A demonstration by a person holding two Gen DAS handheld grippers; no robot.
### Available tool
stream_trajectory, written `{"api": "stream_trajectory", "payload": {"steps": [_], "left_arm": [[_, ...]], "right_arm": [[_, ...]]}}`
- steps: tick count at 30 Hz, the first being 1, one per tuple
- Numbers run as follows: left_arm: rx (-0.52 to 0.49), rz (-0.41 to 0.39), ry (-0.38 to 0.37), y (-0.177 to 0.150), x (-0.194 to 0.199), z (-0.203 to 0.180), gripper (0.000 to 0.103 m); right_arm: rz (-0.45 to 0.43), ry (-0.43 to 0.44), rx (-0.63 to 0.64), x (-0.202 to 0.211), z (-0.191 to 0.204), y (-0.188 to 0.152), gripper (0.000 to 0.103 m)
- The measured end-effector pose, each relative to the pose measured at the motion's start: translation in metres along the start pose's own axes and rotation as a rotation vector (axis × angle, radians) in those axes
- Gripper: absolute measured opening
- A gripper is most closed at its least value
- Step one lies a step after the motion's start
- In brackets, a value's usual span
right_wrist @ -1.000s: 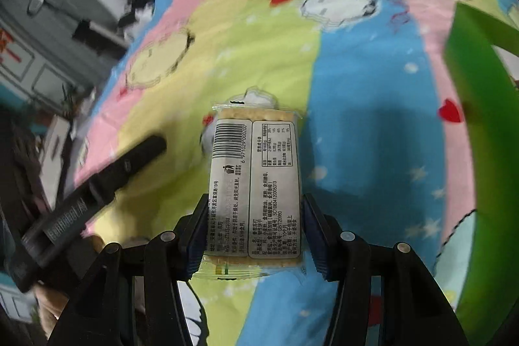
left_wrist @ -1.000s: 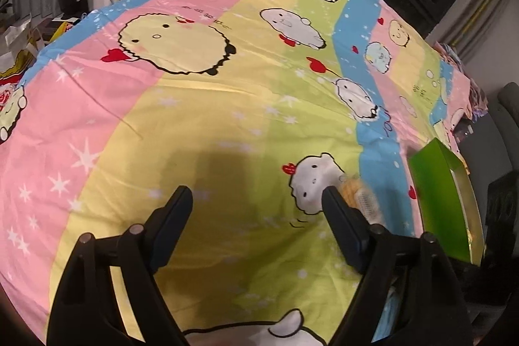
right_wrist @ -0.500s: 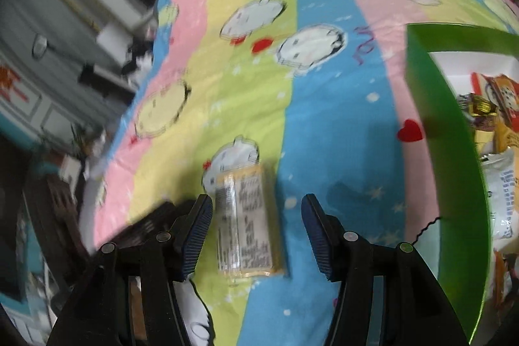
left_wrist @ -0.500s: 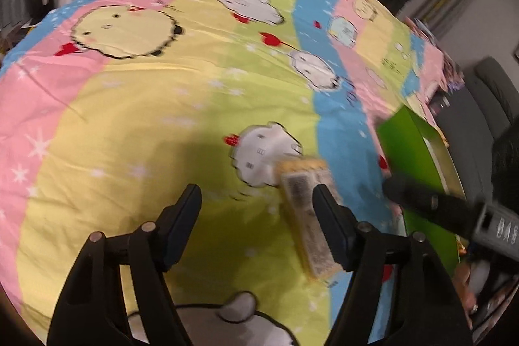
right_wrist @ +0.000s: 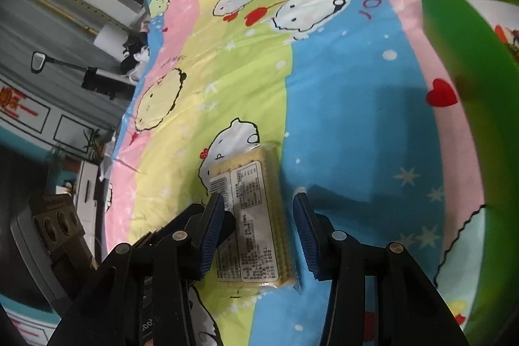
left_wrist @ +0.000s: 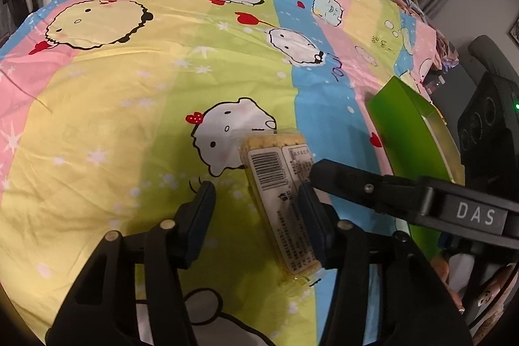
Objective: Organize snacks
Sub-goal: 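Grasp the long cream biscuit packet with the right gripper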
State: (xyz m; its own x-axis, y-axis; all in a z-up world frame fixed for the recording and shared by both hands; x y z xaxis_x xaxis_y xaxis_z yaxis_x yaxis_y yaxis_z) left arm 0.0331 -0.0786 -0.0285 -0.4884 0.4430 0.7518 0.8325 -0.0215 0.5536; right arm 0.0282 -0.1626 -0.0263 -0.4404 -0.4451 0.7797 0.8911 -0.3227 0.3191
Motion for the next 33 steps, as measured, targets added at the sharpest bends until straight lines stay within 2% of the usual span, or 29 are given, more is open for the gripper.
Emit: {"api": "stream_trajectory", "payload": {"steps": [6,10,25,33], "left_arm": [[0.033,0.006,-0.032,-0.0012,-0.0009,0.0034,0.045],[0.025,0.003,-0.024,-0.0012,-0.0004,0.0027,0.045],[0.032,0.003,-0.034,-0.001,0.0003,0.0037,0.043],[0.027,0.007,-0.035,-0.0027,0.0021,0.0003,0.042]], "right_arm": [[0.018,-0.013,-0.015,-0.0057,-0.0083,-0.0016,0.047],[0.021,-0.007,-0.014,-0.0062,-0.0086,-0.0025,0.047],[0.016,0.076,-0.06,0.0009,-0.0077,0.0029,0.048],[0.035,0.096,-0.055,-0.0025,-0.0025,0.001,0.053]]}}
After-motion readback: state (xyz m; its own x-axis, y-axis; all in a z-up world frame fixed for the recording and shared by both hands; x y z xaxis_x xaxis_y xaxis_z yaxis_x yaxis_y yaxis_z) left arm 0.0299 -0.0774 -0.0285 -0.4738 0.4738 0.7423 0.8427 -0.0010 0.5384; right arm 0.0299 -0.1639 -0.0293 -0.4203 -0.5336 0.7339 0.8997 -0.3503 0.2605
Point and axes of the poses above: each gripper's, at about its wrist camera, not at the fingertips, and x roughly against the way its jaws point, z to its left, y to its top, the point moved 8 cm from there along -x, roughly the way its jaws point, and after that the axes turned 4 degrees about -x, right-handed, at the moved point
